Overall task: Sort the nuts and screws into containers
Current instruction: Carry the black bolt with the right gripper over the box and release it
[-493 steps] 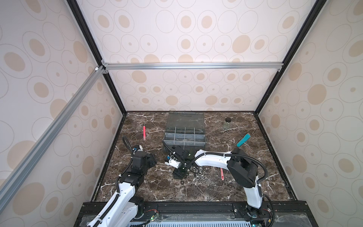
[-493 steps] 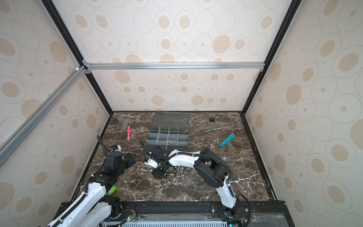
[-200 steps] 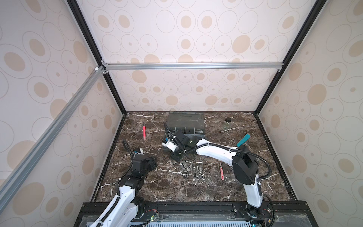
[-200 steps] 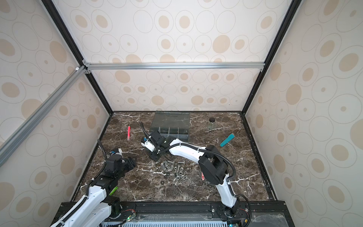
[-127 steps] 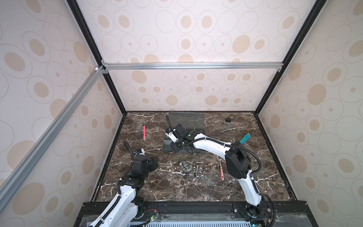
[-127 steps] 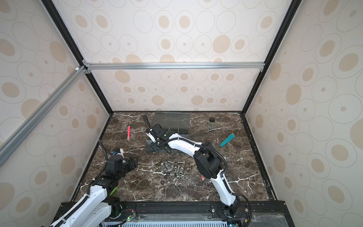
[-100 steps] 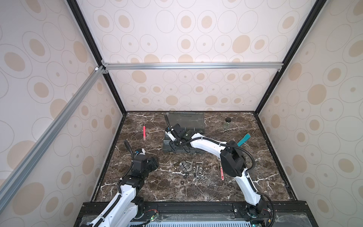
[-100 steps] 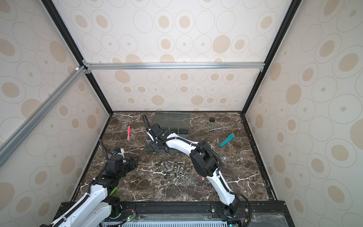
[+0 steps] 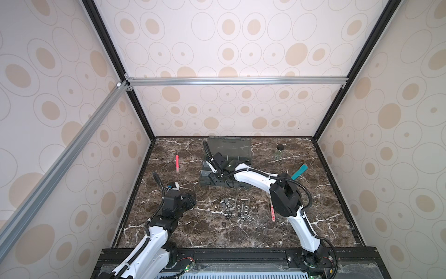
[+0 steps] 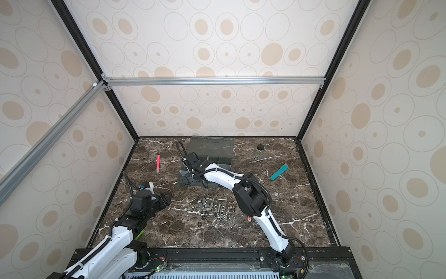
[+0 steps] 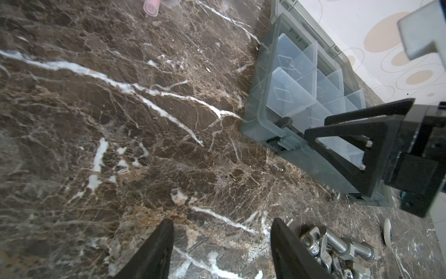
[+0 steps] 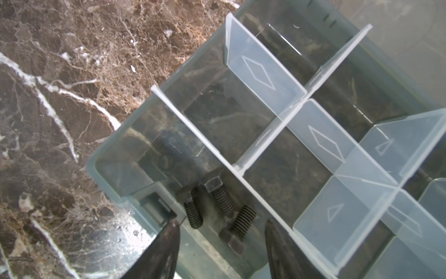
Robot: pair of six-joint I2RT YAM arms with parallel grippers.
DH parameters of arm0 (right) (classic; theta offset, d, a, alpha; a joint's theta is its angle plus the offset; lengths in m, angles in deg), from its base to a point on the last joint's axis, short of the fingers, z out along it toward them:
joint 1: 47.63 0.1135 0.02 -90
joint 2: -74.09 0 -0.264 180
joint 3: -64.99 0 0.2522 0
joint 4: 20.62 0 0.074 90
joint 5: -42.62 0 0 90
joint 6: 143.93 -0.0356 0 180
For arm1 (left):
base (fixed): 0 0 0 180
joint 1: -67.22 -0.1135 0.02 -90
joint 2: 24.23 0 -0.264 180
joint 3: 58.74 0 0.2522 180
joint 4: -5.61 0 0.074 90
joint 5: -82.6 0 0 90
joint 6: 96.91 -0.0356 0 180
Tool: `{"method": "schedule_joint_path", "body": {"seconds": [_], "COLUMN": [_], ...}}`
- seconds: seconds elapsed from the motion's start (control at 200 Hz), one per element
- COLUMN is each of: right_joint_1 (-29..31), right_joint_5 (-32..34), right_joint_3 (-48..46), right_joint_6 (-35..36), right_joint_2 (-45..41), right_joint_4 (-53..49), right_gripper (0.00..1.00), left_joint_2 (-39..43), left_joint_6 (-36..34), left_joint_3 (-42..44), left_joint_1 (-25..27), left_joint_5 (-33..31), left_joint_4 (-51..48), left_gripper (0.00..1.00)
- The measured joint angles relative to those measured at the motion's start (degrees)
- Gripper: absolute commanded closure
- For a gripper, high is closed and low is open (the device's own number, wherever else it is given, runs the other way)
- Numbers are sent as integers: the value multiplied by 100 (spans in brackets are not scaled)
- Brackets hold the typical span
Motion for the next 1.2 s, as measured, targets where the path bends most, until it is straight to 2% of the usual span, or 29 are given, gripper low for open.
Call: {"method": "schedule_joint_path", "body": {"seconds": [0.145, 0.295, 0.56, 0.845, 1.075, 1.2], "right_joint_1": [0, 9, 61, 68, 68, 68], "right_joint_5": [-24, -155, -240, -11, 319, 579], "right_joint_3": [-293, -940, -2549, -4203, -5394, -5912], "right_joint_6": [-81, -195, -492, -841, -1213, -1545], "right_joint_2": [-258, -962, -2638, -3751, -4736, -5313], "right_joint_4": [116, 306, 979, 1123, 935, 892], "right_gripper": [40, 40, 40, 40, 40, 40], "left_joint_2": [48, 146, 466, 590, 221, -120], "left_joint_6": [-17, -35, -83, -188, -354, -474], "left_joint_3": [0, 0, 0, 0, -216, -470], "left_joint_1": [0, 0, 2, 125, 291, 603], "left_joint_5": [42, 144, 426, 529, 551, 516], "left_joint_4": [-4, -9, -24, -20, -2, 68], "left_gripper": [36, 36, 39, 40, 42, 42]}}
